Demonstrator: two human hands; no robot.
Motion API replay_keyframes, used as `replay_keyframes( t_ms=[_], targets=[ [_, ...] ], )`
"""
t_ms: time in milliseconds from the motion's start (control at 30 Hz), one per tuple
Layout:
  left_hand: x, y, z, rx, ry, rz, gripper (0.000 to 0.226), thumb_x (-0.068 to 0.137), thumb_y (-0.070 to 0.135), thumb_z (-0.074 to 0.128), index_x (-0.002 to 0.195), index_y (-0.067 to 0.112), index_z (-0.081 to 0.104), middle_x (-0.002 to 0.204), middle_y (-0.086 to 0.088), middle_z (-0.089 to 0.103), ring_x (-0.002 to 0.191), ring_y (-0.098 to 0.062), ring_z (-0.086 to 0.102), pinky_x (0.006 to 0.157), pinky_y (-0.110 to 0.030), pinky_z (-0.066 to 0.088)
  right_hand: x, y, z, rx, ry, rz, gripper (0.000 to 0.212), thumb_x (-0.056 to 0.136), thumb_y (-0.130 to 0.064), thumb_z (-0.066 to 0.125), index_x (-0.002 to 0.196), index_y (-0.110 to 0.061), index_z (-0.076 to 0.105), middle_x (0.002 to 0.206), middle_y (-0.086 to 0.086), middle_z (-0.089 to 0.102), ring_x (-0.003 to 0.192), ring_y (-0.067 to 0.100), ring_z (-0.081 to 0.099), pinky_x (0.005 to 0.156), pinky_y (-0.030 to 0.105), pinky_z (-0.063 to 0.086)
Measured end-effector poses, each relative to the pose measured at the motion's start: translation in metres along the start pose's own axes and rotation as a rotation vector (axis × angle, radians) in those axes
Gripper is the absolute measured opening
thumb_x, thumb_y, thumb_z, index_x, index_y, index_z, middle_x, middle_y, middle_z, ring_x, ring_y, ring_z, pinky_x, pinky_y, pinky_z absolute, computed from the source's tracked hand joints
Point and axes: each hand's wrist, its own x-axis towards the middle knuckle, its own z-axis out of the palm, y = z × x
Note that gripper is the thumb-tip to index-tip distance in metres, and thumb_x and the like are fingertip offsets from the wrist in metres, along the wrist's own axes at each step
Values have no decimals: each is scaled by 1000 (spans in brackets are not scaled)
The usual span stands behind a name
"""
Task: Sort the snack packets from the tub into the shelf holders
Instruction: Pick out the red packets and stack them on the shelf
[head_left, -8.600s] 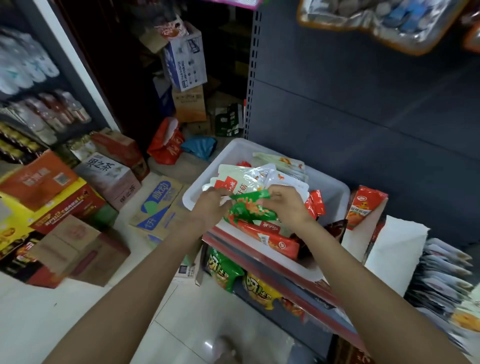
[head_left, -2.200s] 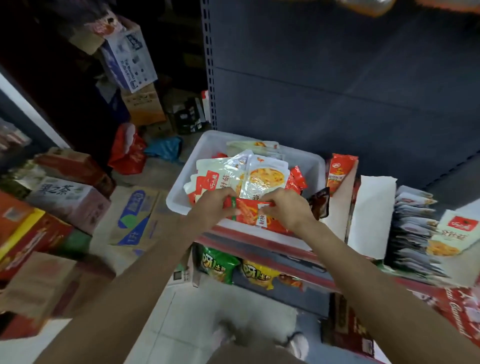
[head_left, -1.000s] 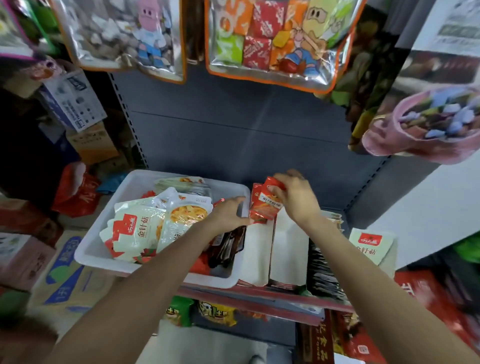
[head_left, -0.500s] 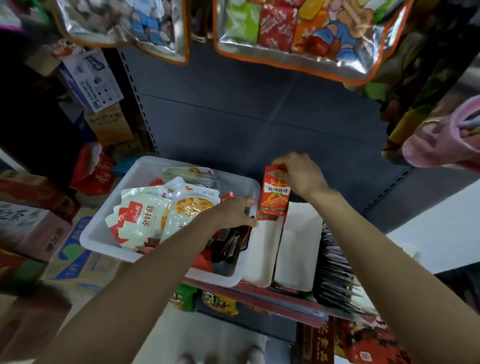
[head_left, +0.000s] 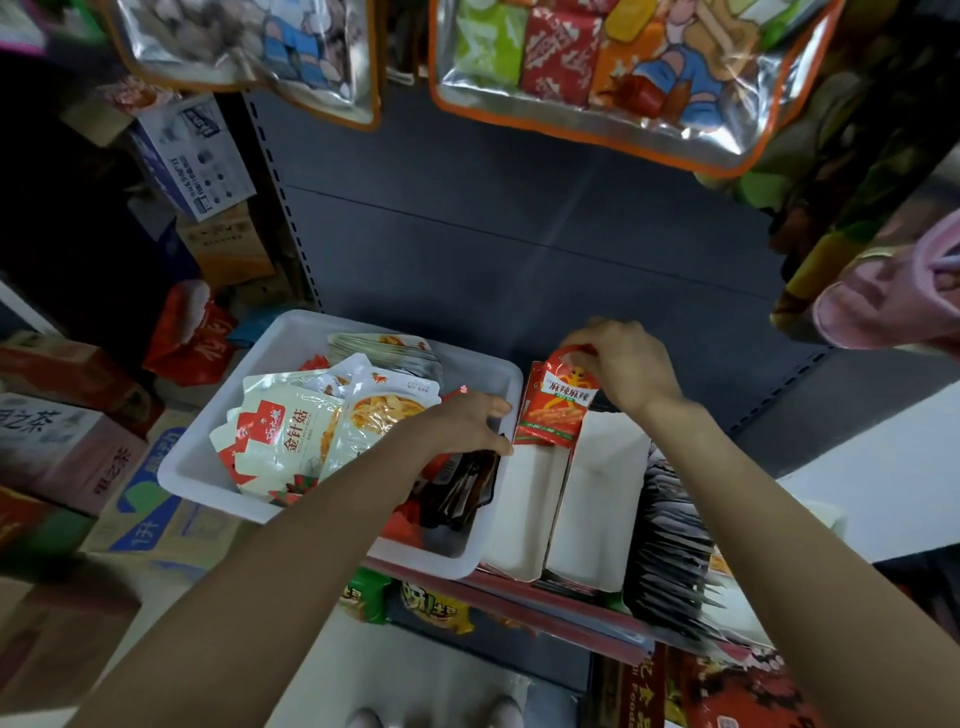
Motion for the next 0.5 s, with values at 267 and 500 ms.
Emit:
replay_keyframes(
  t_ms=[267, 500],
  targets=[
    [3, -11, 28, 124, -39, -93, 43, 76, 43, 70, 106, 12, 61, 105, -7, 66, 92, -19, 63, 78, -28, 50, -9, -6, 46, -100, -256, 75, 26, 92, -18, 50, 116, -24, 60, 116, 4, 61, 104, 26, 58, 81, 30, 42],
    [-6, -1, 24, -102, 84, -32, 41, 83, 41, 67, 113, 15, 60, 108, -3, 66, 97, -18, 62, 75, -23, 42, 5, -5, 65, -216, -122, 37, 34, 90, -17, 53, 124, -15, 50, 122, 8, 49, 115, 29, 48, 89, 35, 40]
  ],
)
